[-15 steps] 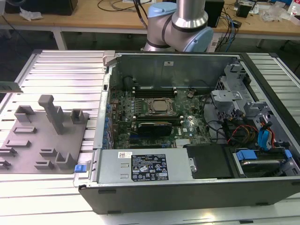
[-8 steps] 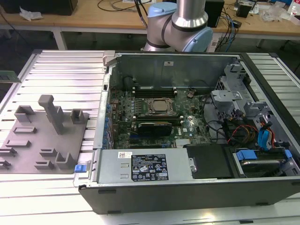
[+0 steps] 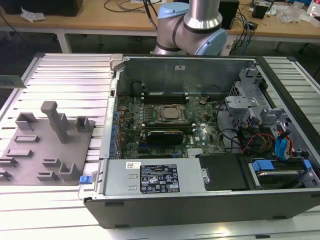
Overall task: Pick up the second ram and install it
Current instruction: 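Pick up the second ram and move it above second insertion slot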
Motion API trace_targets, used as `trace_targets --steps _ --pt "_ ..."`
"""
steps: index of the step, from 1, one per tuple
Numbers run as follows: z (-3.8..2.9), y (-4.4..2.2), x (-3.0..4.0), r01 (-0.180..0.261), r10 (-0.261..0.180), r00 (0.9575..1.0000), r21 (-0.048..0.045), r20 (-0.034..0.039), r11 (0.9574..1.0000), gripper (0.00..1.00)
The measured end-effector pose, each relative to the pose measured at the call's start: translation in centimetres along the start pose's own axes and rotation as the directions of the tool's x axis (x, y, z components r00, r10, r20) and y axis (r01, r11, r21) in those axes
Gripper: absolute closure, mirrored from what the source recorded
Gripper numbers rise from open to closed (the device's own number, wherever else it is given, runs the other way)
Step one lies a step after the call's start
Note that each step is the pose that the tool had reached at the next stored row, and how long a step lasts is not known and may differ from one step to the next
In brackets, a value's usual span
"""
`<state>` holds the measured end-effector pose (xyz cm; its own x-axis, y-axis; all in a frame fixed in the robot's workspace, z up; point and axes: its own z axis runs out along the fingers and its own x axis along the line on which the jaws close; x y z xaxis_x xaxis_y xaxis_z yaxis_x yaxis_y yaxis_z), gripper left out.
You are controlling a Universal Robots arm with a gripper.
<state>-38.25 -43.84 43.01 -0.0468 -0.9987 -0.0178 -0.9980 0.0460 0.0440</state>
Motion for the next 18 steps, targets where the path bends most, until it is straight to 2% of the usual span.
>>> trace_targets --steps 1,2,6,11,13,14,17,18 --pt "-0.02 -0.25 -0.01 0.0 0.0 1.0 0.0 -0.0001 1.0 0.87" --pt "-0.04 -0.76 -0.03 0.0 0.0 1.0 -0.0001 -0.0002 1.0 0.87" --pt "-0.14 -3.07 -0.14 0.0 0.0 1.0 -0.0002 -0.0001 1.0 0.87" --pt "-0.21 -4.68 -0.22 0.0 0.0 1.0 -0.0001 -0.0001 1.0 0.87" --pt "-0.25 -5.88 -0.28 0.0 0.0 1.0 0.0 0.0 1.0 0.87" --pt "-0.3 -6.87 -0.32 0.0 0.0 1.0 -0.0001 -0.0001 1.0 0.87" --pt "-0.34 -7.83 -0.37 0.0 0.0 1.0 -0.0001 -0.0001 1.0 0.87" --pt "-0.37 -8.34 -0.4 0.0 0.0 1.0 -0.0002 -0.0001 1.0 0.87"
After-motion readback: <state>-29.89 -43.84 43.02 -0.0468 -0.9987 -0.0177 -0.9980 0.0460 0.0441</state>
